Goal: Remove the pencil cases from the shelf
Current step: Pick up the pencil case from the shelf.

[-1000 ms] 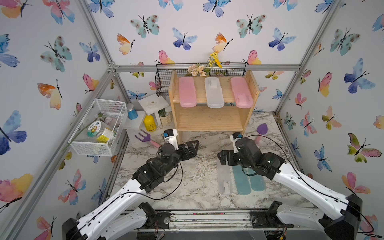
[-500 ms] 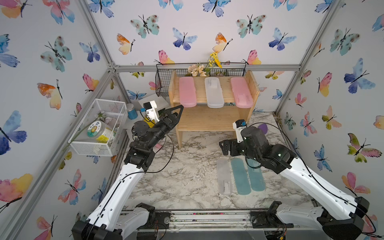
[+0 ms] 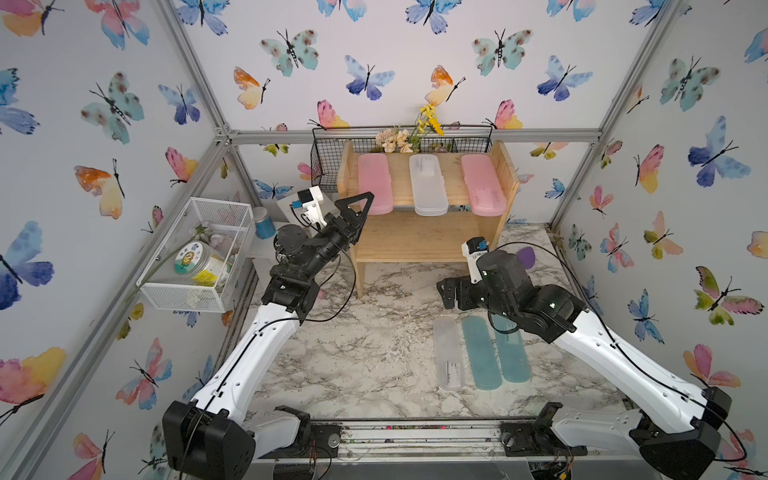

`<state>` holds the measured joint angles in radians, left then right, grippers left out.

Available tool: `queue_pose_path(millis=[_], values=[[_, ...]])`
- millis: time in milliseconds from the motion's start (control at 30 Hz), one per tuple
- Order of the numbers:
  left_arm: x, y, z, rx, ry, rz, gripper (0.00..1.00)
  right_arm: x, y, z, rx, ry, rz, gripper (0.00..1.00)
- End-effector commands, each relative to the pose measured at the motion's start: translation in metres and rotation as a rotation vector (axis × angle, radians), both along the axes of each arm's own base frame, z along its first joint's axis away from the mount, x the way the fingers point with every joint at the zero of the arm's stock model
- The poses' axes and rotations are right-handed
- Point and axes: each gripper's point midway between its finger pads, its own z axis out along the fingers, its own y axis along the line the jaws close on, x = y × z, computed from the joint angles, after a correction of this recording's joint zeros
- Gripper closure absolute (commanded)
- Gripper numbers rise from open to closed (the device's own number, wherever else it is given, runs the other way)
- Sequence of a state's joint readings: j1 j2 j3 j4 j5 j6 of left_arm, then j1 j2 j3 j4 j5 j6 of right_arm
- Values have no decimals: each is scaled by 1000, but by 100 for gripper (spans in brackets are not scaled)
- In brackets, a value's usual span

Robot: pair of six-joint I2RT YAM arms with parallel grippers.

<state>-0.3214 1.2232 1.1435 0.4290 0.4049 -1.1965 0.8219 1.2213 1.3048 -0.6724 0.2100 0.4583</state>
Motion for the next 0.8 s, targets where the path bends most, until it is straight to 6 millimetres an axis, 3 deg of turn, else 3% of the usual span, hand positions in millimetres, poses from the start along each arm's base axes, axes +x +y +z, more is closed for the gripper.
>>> queue_pose_path(millis=[0, 200, 433, 667, 767], values=[[-1, 1, 18, -24, -48, -8, 4, 5, 2, 3, -21, -17, 3, 1], [7, -1, 13, -3, -12, -3, 20, 7, 8, 2, -13, -18, 13, 1], [15, -4, 5, 26, 26, 2, 48, 8, 10, 0, -11, -10, 16, 1], [18, -3, 0, 38, 51, 14, 66, 7, 9, 2, -13, -8, 15, 1], [17, -2, -1, 40, 53, 18, 78, 6, 8, 2, -15, -9, 13, 1]])
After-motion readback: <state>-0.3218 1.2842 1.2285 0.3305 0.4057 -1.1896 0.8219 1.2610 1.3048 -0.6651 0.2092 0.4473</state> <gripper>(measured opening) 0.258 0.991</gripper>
